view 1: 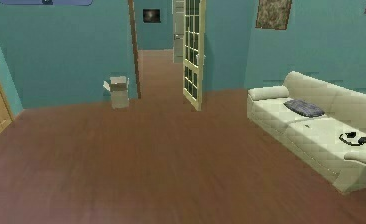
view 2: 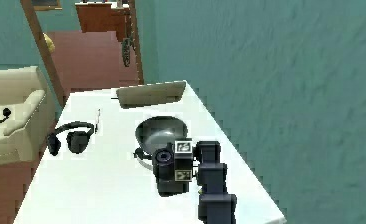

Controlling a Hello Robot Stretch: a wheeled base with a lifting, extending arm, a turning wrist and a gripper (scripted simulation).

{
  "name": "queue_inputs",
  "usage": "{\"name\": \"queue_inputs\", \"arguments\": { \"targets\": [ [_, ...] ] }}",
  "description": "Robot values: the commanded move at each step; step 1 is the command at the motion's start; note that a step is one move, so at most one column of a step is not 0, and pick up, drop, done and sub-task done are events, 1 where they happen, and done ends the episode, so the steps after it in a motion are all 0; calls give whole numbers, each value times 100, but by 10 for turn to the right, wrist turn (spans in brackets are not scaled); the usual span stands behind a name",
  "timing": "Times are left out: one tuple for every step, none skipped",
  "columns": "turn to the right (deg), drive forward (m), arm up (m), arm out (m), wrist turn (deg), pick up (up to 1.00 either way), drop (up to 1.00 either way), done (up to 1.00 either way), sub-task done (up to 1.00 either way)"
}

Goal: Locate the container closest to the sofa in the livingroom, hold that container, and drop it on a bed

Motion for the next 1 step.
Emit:
{"name": "queue_inputs", "arguments": {
  "targets": [
    [0, 0, 10, 0, 0, 0, 0, 0, 0]
  ]
}}
